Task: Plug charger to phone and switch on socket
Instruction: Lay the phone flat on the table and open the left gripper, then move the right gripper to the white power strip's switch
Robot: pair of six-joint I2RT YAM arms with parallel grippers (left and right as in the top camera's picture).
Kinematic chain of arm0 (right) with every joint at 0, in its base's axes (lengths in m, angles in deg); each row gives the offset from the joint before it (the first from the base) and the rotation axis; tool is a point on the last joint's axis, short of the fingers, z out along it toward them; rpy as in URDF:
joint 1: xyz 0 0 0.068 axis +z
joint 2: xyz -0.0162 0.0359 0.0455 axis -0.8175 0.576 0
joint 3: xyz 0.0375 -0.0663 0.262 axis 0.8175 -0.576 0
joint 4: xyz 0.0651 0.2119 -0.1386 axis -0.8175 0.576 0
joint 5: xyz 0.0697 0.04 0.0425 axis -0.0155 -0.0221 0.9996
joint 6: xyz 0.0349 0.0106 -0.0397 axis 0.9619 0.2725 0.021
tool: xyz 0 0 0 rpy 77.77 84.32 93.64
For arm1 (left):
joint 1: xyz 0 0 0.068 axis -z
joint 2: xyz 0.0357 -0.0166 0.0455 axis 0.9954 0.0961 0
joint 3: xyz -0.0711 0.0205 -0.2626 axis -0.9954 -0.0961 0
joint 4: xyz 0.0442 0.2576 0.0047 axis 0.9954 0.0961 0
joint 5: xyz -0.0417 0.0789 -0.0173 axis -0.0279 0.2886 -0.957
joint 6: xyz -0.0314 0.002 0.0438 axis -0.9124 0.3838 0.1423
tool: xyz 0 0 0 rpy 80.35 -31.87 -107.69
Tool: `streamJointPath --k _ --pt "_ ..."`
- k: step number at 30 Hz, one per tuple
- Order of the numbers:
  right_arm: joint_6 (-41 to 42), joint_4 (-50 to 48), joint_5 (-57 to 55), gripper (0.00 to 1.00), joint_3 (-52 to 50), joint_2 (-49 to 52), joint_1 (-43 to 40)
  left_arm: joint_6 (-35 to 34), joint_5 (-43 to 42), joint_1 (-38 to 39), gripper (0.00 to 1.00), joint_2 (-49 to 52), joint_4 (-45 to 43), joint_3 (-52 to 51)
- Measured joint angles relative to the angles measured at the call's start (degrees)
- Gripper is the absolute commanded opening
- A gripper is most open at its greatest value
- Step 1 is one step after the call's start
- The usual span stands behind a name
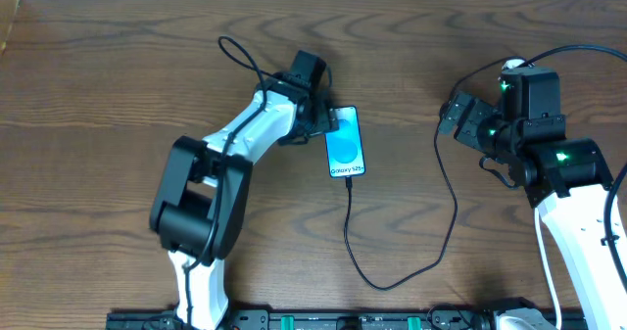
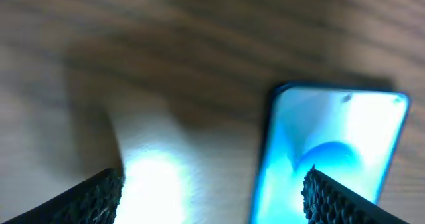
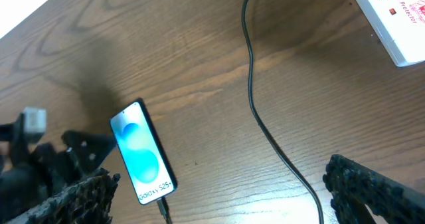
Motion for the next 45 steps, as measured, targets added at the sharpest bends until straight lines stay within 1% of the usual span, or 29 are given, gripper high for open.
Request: streamJointPath --k 1,5,9,12,15,22,28,31,34,38,41,45 --pt "0.00 0.00 0.00 0.99 0.00 0.00 0.00 0.81 0.52 -0.04 0.87 -1.31 0.42 -0.42" --pt "0.00 0.63 0.00 0.99 0.00 0.00 0.00 5.31 2.54 -0.02 0.87 -14.47 4.09 -0.79" --pt "-0.02 1.70 -0.02 0.99 0.02 0.00 0.00 7.30 4.74 -0.04 0.87 -27.87 7.87 -0.35" --pt "-0.02 1.55 -0.02 0.99 0.02 0.00 0.00 8.17 5.97 -0.04 0.87 -34.27 10.10 0.11" --pt "-0.02 1.09 0.00 0.99 0.02 0.00 0.00 8.55 6.32 -0.04 0.87 -36.52 11.13 0.11" --pt "-0.46 0.74 0.00 0.99 0.02 0.00 0.00 8.55 6.91 -0.04 0.87 -36.79 11.52 0.09" --pt "-3.34 0.92 0.87 0.99 0.20 0.00 -0.28 8.57 6.91 -0.04 0.87 -36.79 11.52 0.09" --pt "-5.31 2.78 3.19 0.99 1.97 0.11 -2.32 8.57 6.91 -0.04 0.87 -36.79 11.52 0.09" --pt "-8.13 6.75 5.95 0.99 7.28 1.16 -6.49 8.57 6.93 -0.04 0.87 -36.79 11.52 0.09" --pt "-12.63 14.88 8.92 0.99 18.60 4.70 -13.40 8.57 6.95 -0.04 0.87 -36.79 11.56 0.09" --pt "-18.10 22.51 12.83 0.99 28.92 9.73 -18.88 8.57 7.08 -0.04 0.87 -36.79 11.67 0.07" --pt "-24.98 29.77 18.23 0.99 40.48 17.46 -24.37 8.57 7.15 -0.04 0.87 -36.79 11.63 0.07"
